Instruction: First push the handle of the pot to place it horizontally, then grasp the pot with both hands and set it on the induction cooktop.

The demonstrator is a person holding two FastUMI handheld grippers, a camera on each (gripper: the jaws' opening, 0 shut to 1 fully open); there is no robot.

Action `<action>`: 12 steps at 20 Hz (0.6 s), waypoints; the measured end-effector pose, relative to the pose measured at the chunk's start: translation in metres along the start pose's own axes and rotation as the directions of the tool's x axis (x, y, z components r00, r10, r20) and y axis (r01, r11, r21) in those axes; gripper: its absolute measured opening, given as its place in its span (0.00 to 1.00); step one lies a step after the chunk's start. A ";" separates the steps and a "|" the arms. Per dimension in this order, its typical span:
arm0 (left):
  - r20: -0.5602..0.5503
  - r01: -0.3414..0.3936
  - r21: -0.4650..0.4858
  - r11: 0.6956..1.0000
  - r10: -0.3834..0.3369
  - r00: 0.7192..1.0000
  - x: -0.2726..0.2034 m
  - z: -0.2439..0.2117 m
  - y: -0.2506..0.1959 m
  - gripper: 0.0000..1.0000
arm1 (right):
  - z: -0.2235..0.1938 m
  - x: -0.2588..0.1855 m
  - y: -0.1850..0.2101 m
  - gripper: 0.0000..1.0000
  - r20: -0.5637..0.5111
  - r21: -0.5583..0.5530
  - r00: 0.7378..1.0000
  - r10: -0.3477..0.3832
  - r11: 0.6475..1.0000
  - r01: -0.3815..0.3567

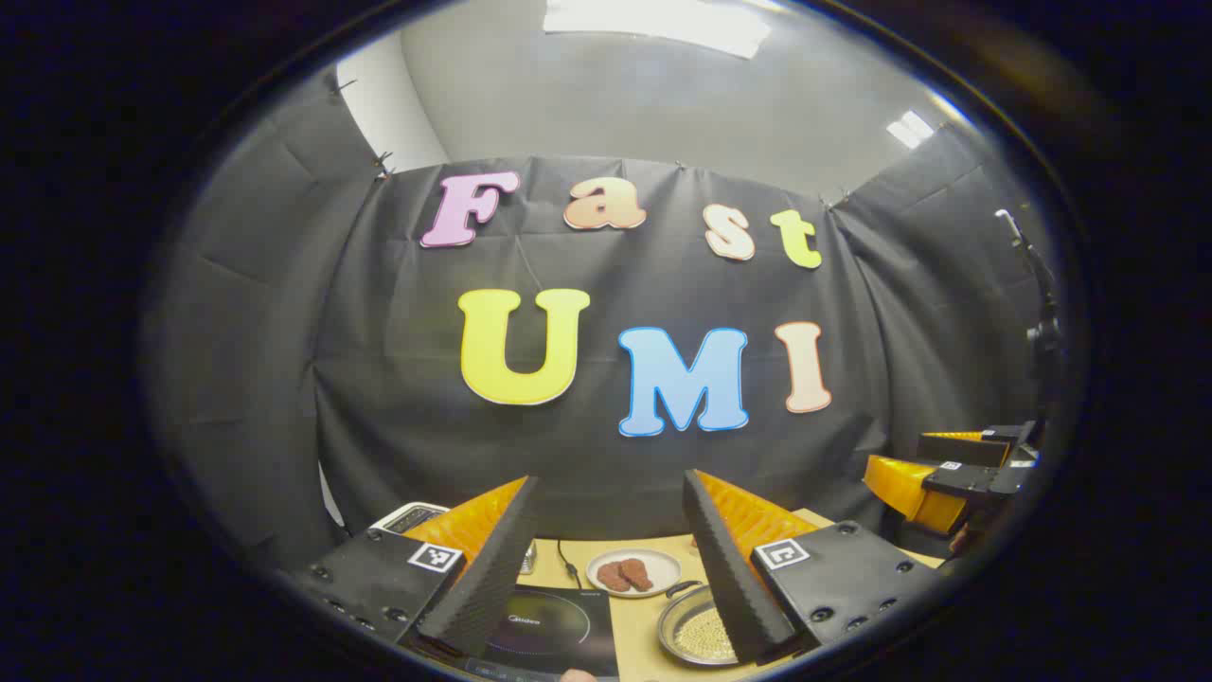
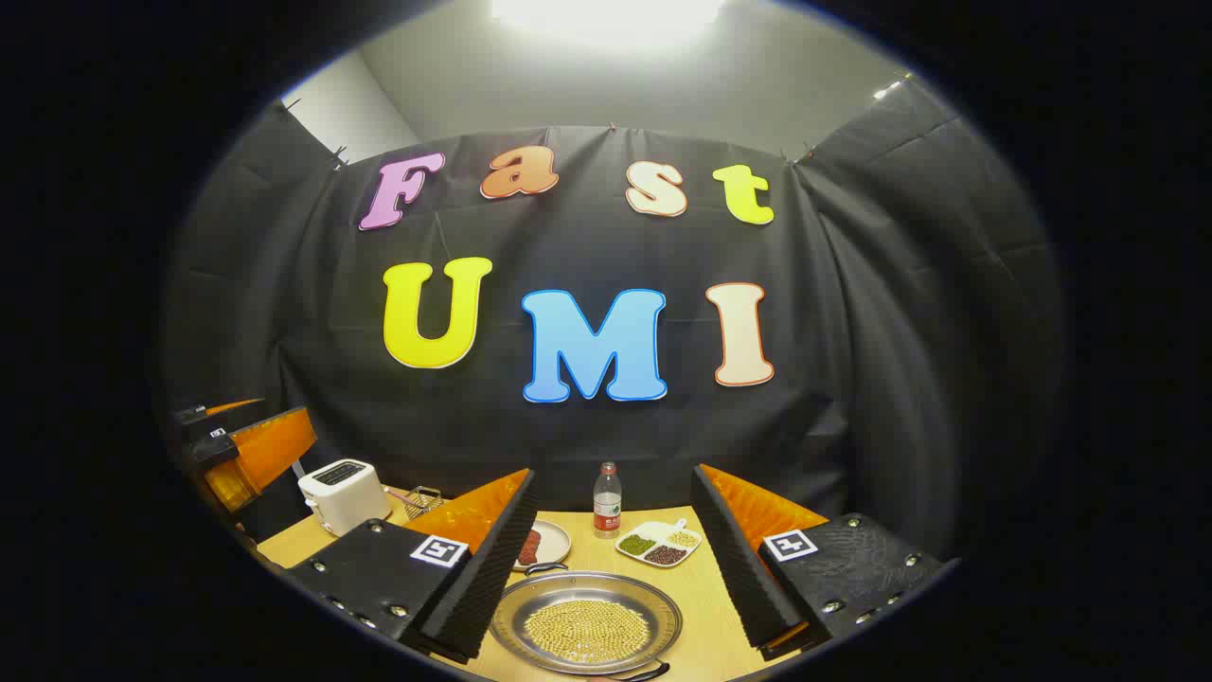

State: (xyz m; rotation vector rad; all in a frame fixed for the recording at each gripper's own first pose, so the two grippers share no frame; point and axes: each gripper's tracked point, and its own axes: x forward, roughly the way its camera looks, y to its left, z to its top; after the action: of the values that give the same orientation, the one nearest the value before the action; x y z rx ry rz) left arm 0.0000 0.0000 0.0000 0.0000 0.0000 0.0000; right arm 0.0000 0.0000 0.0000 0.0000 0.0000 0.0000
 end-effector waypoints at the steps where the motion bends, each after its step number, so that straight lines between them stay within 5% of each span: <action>1: -0.001 -0.003 0.002 1.000 0.003 1.000 0.001 -0.001 0.002 0.96 | -0.003 -0.001 0.001 0.98 -0.003 0.004 1.000 0.001 1.000 -0.001; 12: -0.013 0.017 0.006 1.000 -0.017 1.000 0.005 -0.009 0.000 0.96 | -0.013 -0.001 -0.008 0.98 -0.036 0.005 0.999 -0.023 1.000 0.023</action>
State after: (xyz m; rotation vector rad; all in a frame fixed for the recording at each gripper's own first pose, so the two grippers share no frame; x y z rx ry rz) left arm 0.0046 -0.0003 -0.0093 0.0058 0.0125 -0.0169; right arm -0.0010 -0.0082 -0.0127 0.0054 0.0356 -0.0233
